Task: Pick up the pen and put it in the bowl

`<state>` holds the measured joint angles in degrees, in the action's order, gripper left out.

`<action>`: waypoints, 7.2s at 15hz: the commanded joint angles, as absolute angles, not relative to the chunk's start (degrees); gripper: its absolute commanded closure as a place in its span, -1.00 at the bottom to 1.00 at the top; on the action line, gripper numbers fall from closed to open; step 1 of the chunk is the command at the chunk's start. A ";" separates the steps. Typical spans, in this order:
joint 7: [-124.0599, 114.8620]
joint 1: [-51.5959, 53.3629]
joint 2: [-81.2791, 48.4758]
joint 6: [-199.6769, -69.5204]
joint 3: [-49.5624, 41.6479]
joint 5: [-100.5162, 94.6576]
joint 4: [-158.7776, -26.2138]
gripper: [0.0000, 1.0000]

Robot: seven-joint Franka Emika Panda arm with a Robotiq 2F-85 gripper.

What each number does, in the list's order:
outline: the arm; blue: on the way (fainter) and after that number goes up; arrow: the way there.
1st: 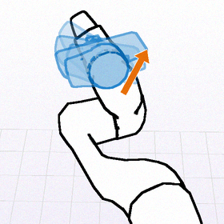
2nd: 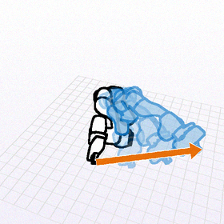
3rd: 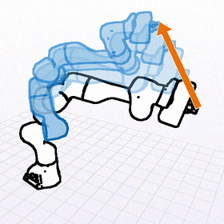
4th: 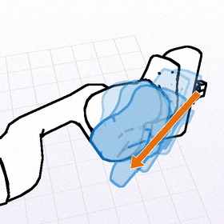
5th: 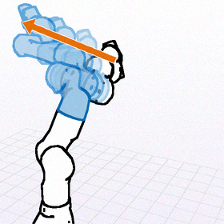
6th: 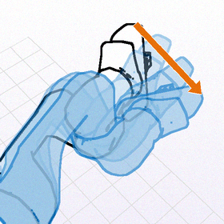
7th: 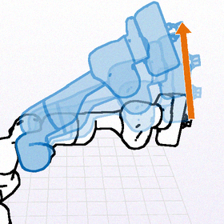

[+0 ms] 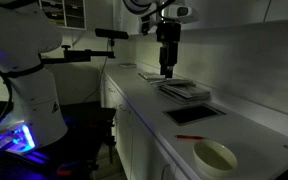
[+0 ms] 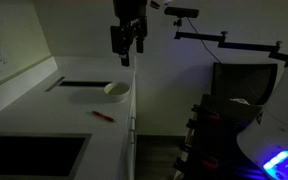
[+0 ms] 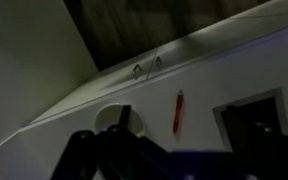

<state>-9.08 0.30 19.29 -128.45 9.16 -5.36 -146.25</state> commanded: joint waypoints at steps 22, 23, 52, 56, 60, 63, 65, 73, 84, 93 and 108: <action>-16.43 6.73 -24.93 -153.94 2.98 -4.08 -127.51 -0.94; -16.29 7.18 -26.96 -153.32 2.56 -3.75 -125.61 -0.80; -12.79 5.48 -29.01 -150.78 -1.63 -0.88 -117.35 0.93; -7.33 1.06 -27.56 -146.28 0.33 1.74 -116.91 0.93; -2.89 -1.46 -26.38 -139.31 0.71 3.51 -116.42 0.93; -3.98 -1.33 -25.55 -135.70 -0.83 2.26 -116.15 0.93; -5.70 -0.77 -25.17 -133.34 -2.04 0.78 -115.89 0.93; -11.33 0.12 -27.56 -123.06 -4.30 -1.63 -112.63 0.93; -20.32 -0.09 -32.08 -127.22 -5.43 -0.01 -109.00 0.93; -24.75 0.58 -30.95 -135.00 -6.33 0.07 -110.70 -0.51; -37.02 9.44 -16.86 -129.62 -7.98 -17.28 -120.20 -1.00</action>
<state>-34.45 8.69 -19.59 -131.54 -8.06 -14.65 -118.05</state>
